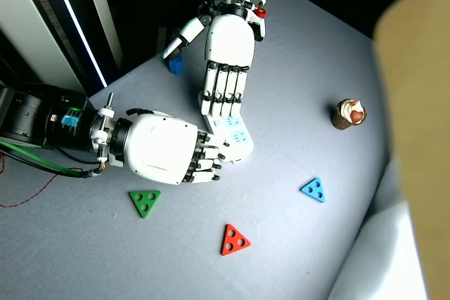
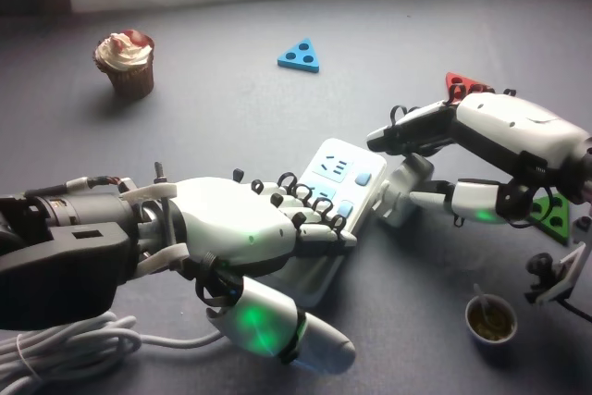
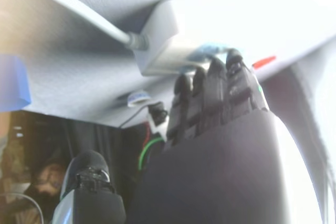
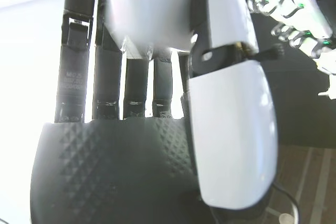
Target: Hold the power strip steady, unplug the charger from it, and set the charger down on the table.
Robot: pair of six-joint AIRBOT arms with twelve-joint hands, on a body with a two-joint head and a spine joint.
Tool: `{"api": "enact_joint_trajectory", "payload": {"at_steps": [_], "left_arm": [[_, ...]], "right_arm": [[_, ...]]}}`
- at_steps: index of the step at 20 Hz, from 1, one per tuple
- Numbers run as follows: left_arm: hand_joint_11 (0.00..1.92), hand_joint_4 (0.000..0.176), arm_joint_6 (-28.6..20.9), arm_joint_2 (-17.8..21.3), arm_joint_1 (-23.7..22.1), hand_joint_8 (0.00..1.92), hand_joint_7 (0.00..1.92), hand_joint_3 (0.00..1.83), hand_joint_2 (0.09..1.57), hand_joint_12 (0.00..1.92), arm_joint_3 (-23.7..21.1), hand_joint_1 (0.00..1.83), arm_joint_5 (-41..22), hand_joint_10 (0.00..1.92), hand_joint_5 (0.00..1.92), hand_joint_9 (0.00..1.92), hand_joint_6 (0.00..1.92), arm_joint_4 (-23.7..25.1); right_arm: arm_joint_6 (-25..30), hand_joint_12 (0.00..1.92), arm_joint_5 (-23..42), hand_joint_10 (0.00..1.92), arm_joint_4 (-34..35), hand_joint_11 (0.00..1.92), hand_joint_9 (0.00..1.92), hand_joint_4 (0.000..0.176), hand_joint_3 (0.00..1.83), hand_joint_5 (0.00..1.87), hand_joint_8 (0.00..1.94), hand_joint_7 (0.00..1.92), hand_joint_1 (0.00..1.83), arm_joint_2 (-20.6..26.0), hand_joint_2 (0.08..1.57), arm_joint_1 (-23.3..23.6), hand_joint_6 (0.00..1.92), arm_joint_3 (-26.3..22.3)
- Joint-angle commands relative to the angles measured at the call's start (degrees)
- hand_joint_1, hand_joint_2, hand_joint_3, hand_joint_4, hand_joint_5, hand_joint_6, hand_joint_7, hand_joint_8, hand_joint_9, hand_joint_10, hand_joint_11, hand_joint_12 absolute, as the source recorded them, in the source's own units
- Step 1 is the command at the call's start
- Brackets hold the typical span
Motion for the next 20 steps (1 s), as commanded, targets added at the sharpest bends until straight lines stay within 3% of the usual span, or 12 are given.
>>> {"api": "enact_joint_trajectory", "payload": {"at_steps": [1, 2, 4, 6, 10, 14, 17, 20], "left_arm": [[0.04, 0.000, -0.2, 0.1, -0.2, 0.00, 0.11, 0.00, 0.99, 0.03, -0.1, 0.00, -1.7, 0.00, 0.12, 0.08, 0.00, -0.4], [0.04, 0.000, -0.2, 0.1, -0.2, 0.00, 0.11, 0.00, 0.99, 0.03, -0.1, 0.00, -1.7, 0.00, 0.12, 0.08, 0.00, -0.4], [0.01, 0.000, -0.2, 0.1, -0.2, 0.00, 0.10, 0.00, 1.00, 0.02, -0.2, 0.00, -1.7, 0.00, 0.11, 0.07, 0.00, -0.4], [0.02, 0.000, -0.2, 0.2, -0.3, 0.00, 0.10, 0.00, 1.00, 0.02, -0.2, 0.00, -1.7, 0.01, 0.12, 0.08, 0.01, -0.5], [0.02, 0.000, -0.2, 0.3, -0.5, 0.00, 0.07, 0.00, 1.00, 0.02, -0.2, 0.00, -1.7, 0.00, 0.11, 0.05, 0.00, -0.5], [0.02, 0.000, -0.2, 0.7, -0.9, 0.00, 0.08, 0.00, 0.99, 0.02, -0.5, 0.00, -1.7, 0.01, 0.09, 0.06, 0.00, -0.6], [0.03, 0.000, -0.2, 1.0, -1.3, 0.01, 0.09, 0.00, 1.00, 0.02, -0.6, 0.00, -1.7, 0.01, 0.10, 0.06, 0.00, -0.6], [0.03, 0.000, -0.2, 1.4, -1.9, 0.00, 0.09, 0.00, 1.00, 0.03, -0.8, 0.00, -1.7, 0.00, 0.11, 0.06, 0.00, -0.7]], "right_arm": [[0.6, 0.58, 6.8, 0.00, -0.6, 0.46, 0.68, 0.000, 0.00, 0.63, 0.00, 0.68, 1.27, 0.5, 1.12, 0.4, 0.00, -0.2], [0.6, 0.58, 6.8, 0.00, -0.3, 0.46, 0.68, 0.000, 0.00, 0.63, 0.00, 0.68, 1.27, 0.5, 1.12, 0.4, 0.00, -0.2], [1.0, 0.47, 6.8, 0.00, 1.5, 0.19, 0.36, 0.000, 0.00, 0.37, 0.00, 0.36, 1.13, 1.2, 1.08, 0.5, 0.00, -1.1], [2.4, 0.43, 7.3, 0.00, 3.6, 0.09, 0.22, 0.000, 0.00, 0.24, 0.00, 0.21, 1.04, 3.2, 1.02, 0.7, 0.00, -3.5], [5.1, 0.44, 7.5, 0.00, 9.3, 0.04, 0.19, 0.000, 0.00, 0.17, 0.00, 0.18, 0.86, 9.3, 0.91, 1.0, 0.00, -11.2], [6.5, 0.45, 7.0, 0.01, 18.1, 0.06, 0.22, 0.000, 0.00, 0.17, 0.01, 0.20, 0.65, 16.1, 0.91, 1.9, 0.01, -20.3], [8.3, 0.45, 9.6, 0.01, 18.7, 0.06, 0.22, 0.000, 0.01, 0.18, 0.01, 0.21, 0.70, 18.9, 0.93, 0.7, 0.01, -23.3], [11.9, 0.44, 12.2, 0.00, 18.7, 0.11, 0.25, 0.000, 0.01, 0.18, 0.00, 0.24, 0.64, 21.7, 0.96, -1.4, 0.00, -26.0]]}}
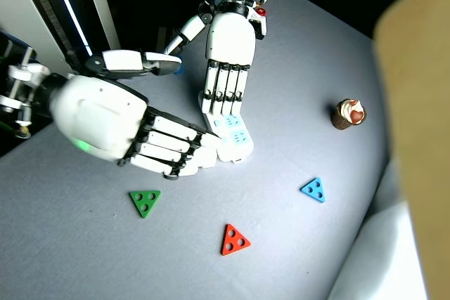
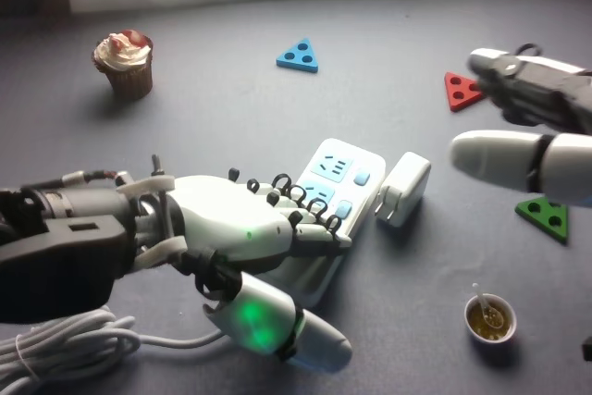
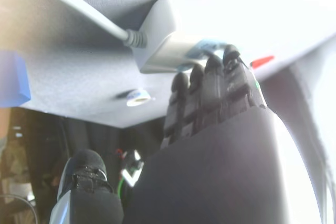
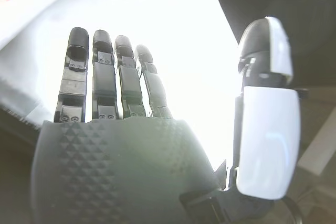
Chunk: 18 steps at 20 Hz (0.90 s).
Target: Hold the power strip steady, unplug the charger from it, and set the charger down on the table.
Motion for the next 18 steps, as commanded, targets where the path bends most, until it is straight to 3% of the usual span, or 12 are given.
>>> {"api": "enact_joint_trajectory", "payload": {"at_steps": [1, 3, 7, 10, 12, 16, 18], "left_arm": [[0.03, 0.000, -0.2, 0.6, -0.6, 0.00, 0.08, 0.00, 1.00, 0.02, -0.2, 0.00, -3.0, 0.00, 0.10, 0.06, 0.00, -0.3], [0.05, 0.000, 0.1, 0.9, -2.0, 0.01, 0.10, 0.00, 1.00, 0.03, -0.3, 0.00, -3.0, 0.01, 0.12, 0.07, 0.01, -0.3], [0.03, 0.000, 1.8, 1.4, -9.1, 0.00, 0.07, 0.00, 1.00, 0.02, 0.1, 0.00, 0.5, 0.00, 0.09, 0.05, 0.00, -0.3], [0.03, 0.000, 2.9, 2.1, -12.9, 0.00, 0.07, 0.00, 1.00, 0.02, 0.4, 0.00, 1.8, 0.00, 0.09, 0.04, 0.00, -0.3], [0.02, 0.000, 2.9, 3.8, -14.4, 0.00, 0.06, 0.00, 1.00, 0.02, -0.1, 0.00, 1.3, 0.00, 0.08, 0.03, 0.00, -0.8], [0.03, 0.000, 3.3, 6.8, -17.4, 0.01, 0.07, 0.00, 1.01, 0.02, -1.4, 0.00, 3.1, 0.01, 0.08, 0.04, 0.00, -1.1], [0.02, 0.000, 3.5, 7.9, -19.0, 0.00, 0.06, 0.00, 1.00, 0.02, -2.5, 0.00, 4.7, 0.00, 0.07, 0.03, 0.00, -1.1]], "right_arm": [[1.7, 0.45, 7.7, 0.00, -1.9, 0.12, 0.25, 0.000, 0.01, 0.18, 0.00, 0.24, 0.63, 0.8, 0.97, -0.3, 0.00, -0.6], [4.8, 0.49, 8.4, 0.00, -2.1, 0.14, 0.29, 0.000, 0.00, 0.22, 0.00, 0.28, 0.73, 2.4, 0.95, -2.7, 0.00, -2.1], [8.8, 0.59, 11.5, 0.00, -4.6, 0.05, 0.23, 0.000, 0.00, 0.20, 0.00, 0.24, 0.69, 5.8, 0.97, -6.2, 0.00, -7.4], [9.3, 0.64, 16.7, 0.00, -8.7, 0.02, 0.23, 0.000, 0.00, 0.22, 0.00, 0.25, 0.65, 5.8, 0.97, -8.0, 0.00, -8.6], [9.5, 0.54, 16.6, 0.00, -8.8, 0.00, 0.19, 0.000, 0.00, 0.19, 0.00, 0.21, 0.61, 5.8, 0.98, -9.7, 0.00, -9.8], [9.5, 0.54, 14.9, 0.01, -6.9, 0.05, 0.21, 0.000, 0.00, 0.20, 0.01, 0.23, 0.72, 6.3, 0.94, -9.9, 0.01, -9.7], [9.5, 0.51, 12.6, 0.00, -2.9, 0.05, 0.23, 0.000, 0.00, 0.22, 0.00, 0.25, 0.74, 7.6, 0.93, -8.3, 0.00, -9.9]]}}
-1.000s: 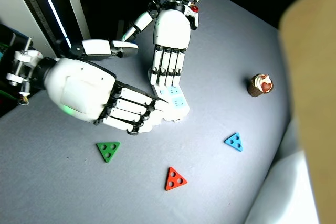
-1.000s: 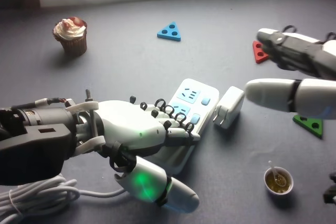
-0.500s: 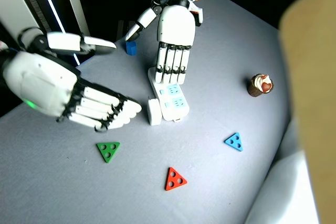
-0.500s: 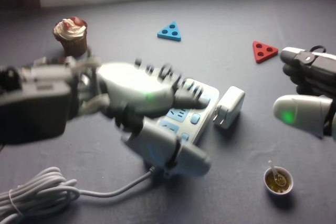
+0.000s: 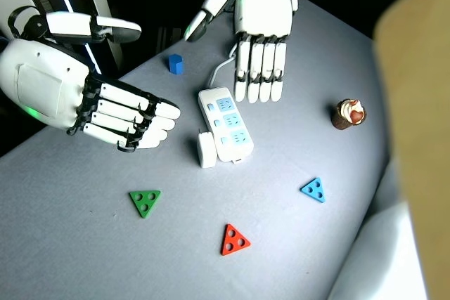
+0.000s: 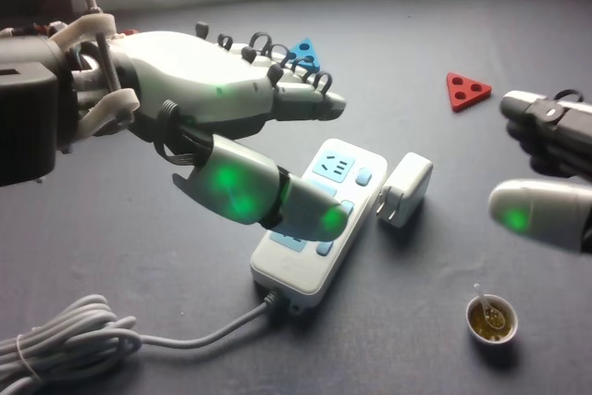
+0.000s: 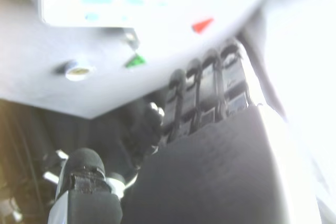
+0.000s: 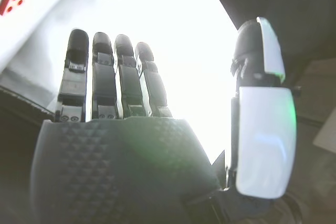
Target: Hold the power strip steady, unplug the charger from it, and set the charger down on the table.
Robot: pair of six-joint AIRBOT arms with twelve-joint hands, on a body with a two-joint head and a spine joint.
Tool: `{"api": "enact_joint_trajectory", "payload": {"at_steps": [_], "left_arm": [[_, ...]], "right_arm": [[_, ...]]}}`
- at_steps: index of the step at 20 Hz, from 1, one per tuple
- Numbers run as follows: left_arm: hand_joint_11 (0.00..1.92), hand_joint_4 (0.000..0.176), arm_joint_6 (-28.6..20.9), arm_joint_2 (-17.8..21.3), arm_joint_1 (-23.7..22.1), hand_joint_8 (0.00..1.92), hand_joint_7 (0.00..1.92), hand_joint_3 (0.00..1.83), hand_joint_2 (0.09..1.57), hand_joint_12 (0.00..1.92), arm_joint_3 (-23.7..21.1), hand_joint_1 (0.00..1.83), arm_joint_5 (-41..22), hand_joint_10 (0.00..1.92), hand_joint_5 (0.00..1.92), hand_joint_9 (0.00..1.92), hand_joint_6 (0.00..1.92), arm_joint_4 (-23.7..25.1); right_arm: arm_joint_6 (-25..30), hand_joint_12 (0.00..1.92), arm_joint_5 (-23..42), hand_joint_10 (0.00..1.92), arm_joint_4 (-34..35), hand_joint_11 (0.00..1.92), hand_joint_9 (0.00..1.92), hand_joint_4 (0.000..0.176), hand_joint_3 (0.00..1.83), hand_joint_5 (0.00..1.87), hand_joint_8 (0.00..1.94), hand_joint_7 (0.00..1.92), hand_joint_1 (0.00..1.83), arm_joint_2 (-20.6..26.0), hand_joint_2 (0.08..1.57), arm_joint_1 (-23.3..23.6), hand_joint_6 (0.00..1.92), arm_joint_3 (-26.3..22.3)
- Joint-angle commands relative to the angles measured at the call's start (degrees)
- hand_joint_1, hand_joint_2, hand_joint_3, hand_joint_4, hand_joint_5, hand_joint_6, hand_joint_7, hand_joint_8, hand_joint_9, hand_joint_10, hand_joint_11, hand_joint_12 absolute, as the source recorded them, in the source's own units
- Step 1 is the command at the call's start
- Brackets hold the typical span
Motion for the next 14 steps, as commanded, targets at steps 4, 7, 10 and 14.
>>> {"api": "enact_joint_trajectory", "payload": {"at_steps": [4, 7, 10, 14], "left_arm": [[0.01, 0.000, 0.0, 1.1, -3.1, 0.00, 0.04, 0.00, 1.00, 0.00, -1.9, 0.00, -2.5, 0.00, 0.07, 0.01, 0.01, -0.5], [0.01, 0.000, 0.1, 0.3, -5.0, 0.00, 0.03, 0.00, 1.01, 0.00, -1.8, 0.00, -0.8, 0.00, 0.06, 0.00, 0.00, -0.5], [0.01, 0.000, -0.1, 0.1, -5.8, 0.00, 0.03, 0.00, 1.01, 0.00, -1.9, 0.00, -0.6, 0.00, 0.06, 0.00, 0.00, -0.6], [0.02, 0.000, -0.1, 0.3, -6.6, 0.00, 0.04, 0.00, 1.01, 0.01, -1.8, 0.00, 0.2, 0.00, 0.06, 0.01, 0.00, -0.8]], "right_arm": [[0.9, 0.51, 4.2, 0.00, -1.4, 0.06, 0.24, 0.000, 0.01, 0.21, 0.00, 0.25, 0.75, 0.9, 0.95, -1.6, 0.00, -0.6], [0.8, 0.50, 3.9, 0.00, -0.7, 0.04, 0.22, 0.000, 0.00, 0.21, 0.00, 0.23, 0.78, 0.9, 0.94, -1.6, 0.00, -0.7], [0.7, 0.51, 4.0, 0.01, -0.5, 0.04, 0.23, 0.000, 0.01, 0.22, 0.01, 0.24, 0.76, 0.8, 0.96, -1.6, 0.00, -1.0], [0.5, 0.57, 3.9, 0.01, 0.0, 0.06, 0.25, 0.000, 0.00, 0.24, 0.01, 0.26, 0.77, 0.6, 0.95, -2.0, 0.01, -0.9]]}}
